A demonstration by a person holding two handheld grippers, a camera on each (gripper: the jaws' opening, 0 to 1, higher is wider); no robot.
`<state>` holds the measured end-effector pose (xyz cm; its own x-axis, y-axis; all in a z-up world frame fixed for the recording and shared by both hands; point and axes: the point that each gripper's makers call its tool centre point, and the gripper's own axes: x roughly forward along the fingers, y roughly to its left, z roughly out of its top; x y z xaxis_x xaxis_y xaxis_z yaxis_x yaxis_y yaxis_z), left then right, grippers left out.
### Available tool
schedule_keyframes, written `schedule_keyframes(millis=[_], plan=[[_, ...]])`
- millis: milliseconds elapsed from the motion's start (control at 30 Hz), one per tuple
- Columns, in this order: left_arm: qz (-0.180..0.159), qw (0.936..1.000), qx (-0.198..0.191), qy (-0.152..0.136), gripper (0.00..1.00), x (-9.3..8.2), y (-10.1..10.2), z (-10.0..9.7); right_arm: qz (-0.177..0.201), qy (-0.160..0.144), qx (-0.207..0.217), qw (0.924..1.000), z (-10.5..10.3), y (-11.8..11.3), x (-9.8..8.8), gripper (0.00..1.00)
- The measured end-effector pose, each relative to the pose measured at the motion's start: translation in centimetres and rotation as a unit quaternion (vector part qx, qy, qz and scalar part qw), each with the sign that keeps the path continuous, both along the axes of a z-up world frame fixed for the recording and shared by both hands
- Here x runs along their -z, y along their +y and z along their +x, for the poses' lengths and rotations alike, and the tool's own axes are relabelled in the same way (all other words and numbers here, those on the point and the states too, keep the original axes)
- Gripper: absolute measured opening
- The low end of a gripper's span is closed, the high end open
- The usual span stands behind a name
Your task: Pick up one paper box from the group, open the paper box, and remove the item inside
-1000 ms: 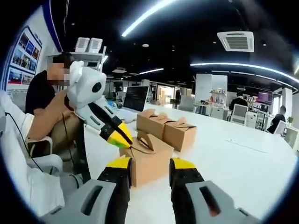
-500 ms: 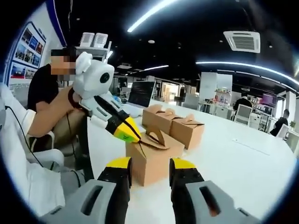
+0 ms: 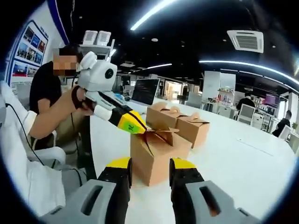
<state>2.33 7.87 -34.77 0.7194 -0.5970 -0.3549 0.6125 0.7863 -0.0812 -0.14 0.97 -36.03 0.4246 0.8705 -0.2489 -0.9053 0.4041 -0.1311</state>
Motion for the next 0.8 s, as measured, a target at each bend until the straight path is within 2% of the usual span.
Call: schedule_keyframes(millis=[133,167,367,567,700,800], plan=[[-0.054,0.9985,-0.01,-0.001,0.03,-0.6,0.5,0.0,0.0,0.0,-0.001,1.0,0.0,0.1,0.0,0.33],[-0.059,0.9982,-0.011,0.0,0.03,-0.6,0.6,0.0,0.0,0.0,-0.002,1.0,-0.1,0.1,0.0,0.33],[-0.128,0.9914,-0.026,-0.006,0.03,-1.3,1.6,0.0,0.017,-0.014,-0.002,0.9998,-0.1,1.3,-0.7,0.33],[-0.159,0.9866,-0.034,-0.007,0.03,-1.6,2.4,-0.3,0.043,-0.024,-0.004,0.9988,-0.5,2.8,-1.5,0.33],[-0.165,0.9853,-0.041,-0.017,0.03,-1.8,2.8,-0.4,0.066,-0.015,0.003,0.9977,-0.2,3.3,-1.5,0.33],[-0.176,0.9829,-0.05,-0.02,0.03,-2.0,3.2,-0.4,0.067,-0.008,0.001,0.9977,-0.2,3.6,-1.0,0.33]])
